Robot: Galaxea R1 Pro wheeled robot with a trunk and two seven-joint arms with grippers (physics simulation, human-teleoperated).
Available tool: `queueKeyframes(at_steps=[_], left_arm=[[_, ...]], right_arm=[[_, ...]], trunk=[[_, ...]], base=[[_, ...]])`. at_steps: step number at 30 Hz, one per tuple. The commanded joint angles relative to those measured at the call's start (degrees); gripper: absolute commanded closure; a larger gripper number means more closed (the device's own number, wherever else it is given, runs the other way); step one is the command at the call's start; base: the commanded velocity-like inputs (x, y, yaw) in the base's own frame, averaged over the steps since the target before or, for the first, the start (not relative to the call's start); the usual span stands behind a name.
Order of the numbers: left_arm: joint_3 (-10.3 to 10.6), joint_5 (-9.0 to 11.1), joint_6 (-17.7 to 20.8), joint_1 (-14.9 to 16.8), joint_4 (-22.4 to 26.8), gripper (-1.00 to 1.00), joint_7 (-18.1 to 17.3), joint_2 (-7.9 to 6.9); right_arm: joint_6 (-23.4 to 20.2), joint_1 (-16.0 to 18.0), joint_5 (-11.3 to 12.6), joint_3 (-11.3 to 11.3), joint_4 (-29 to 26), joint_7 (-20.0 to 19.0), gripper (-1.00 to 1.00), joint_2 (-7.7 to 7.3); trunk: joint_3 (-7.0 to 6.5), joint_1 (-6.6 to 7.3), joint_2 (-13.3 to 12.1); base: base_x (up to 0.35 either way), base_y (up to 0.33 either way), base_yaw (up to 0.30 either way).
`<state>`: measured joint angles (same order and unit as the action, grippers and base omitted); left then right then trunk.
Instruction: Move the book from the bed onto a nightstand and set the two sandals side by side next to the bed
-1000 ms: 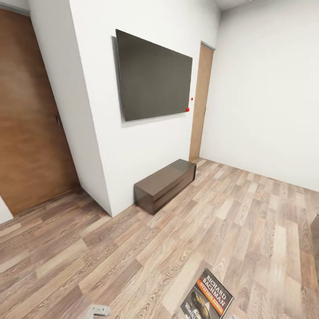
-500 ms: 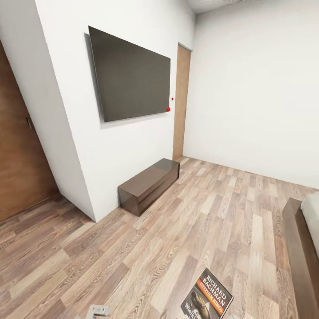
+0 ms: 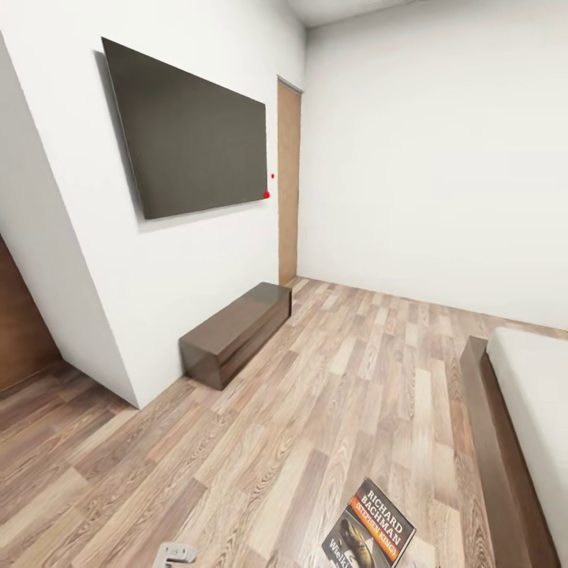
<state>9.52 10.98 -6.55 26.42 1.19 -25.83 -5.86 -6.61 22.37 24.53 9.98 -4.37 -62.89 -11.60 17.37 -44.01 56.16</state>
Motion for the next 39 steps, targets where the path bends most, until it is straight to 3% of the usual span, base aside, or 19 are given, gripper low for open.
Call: queueKeyframes(at_steps=[1, 4, 7, 8, 11, 15, 19, 22, 39], left_arm=[[0.50, 0.53, -0.21, 0.03, -0.05, -1.00, -0.17, -0.02], [0.45, 0.50, -0.21, 0.03, -0.05, -1.00, 1.38, -0.06], [0.48, 0.43, -0.16, 0.04, -0.05, -1.00, 7.61, -0.08], [0.52, 0.31, -0.11, 0.05, -0.05, -1.00, 11.32, -0.03], [0.50, 0.21, -0.06, 0.04, -0.05, -1.00, 13.33, 0.05], [0.55, 0.19, -0.04, 0.03, -0.05, -1.00, 13.93, 0.11], [0.54, 0.18, -0.04, -0.23, -0.05, -1.00, 14.04, 0.54], [0.54, 0.18, -0.07, -0.49, -0.05, -1.00, 14.05, 0.76], [0.58, 0.18, -0.12, -0.61, -0.05, -1.00, 14.05, 0.85]], right_arm=[[-0.60, 0.04, 0.61, 0.39, -0.02, -0.14, 1.00, -0.01], [-0.60, 0.04, 0.66, 0.34, 0.01, -0.13, 1.00, -0.07], [-0.60, 0.04, 0.69, 0.31, 0.18, -0.12, 1.00, -0.09], [-0.60, 0.04, 0.69, 0.28, 0.27, -0.12, 1.00, -0.12], [-0.60, 0.04, 0.70, 0.23, 0.31, -0.08, 1.00, -0.20], [-0.60, 0.04, 0.71, 0.20, 0.83, 0.54, 1.00, -0.70], [-0.60, 0.06, 0.77, 0.14, 1.66, 6.52, 1.00, -0.80], [-0.60, 0.05, 0.78, 0.16, 1.73, 8.61, 1.00, -0.79], [-0.60, 0.05, 0.79, 0.21, 1.74, 9.27, 1.00, -0.79]], trunk=[[0.07, 0.00, 0.05], [0.07, 0.00, 0.05], [0.07, 0.00, 0.05], [0.07, 0.00, 0.05], [0.07, 0.00, 0.05], [0.07, 0.00, 0.05], [0.07, 0.00, 0.05], [0.07, 0.00, 0.05], [0.07, 0.00, 0.05]], base=[[0.000, 0.000, -0.266], [0.000, 0.000, -0.267], [0.000, 0.000, -0.272], [0.000, 0.000, -0.277], [0.000, 0.000, -0.277], [0.000, 0.000, -0.278], [0.000, 0.000, -0.277], [0.000, 0.000, -0.264], [0.000, 0.000, -0.255]])
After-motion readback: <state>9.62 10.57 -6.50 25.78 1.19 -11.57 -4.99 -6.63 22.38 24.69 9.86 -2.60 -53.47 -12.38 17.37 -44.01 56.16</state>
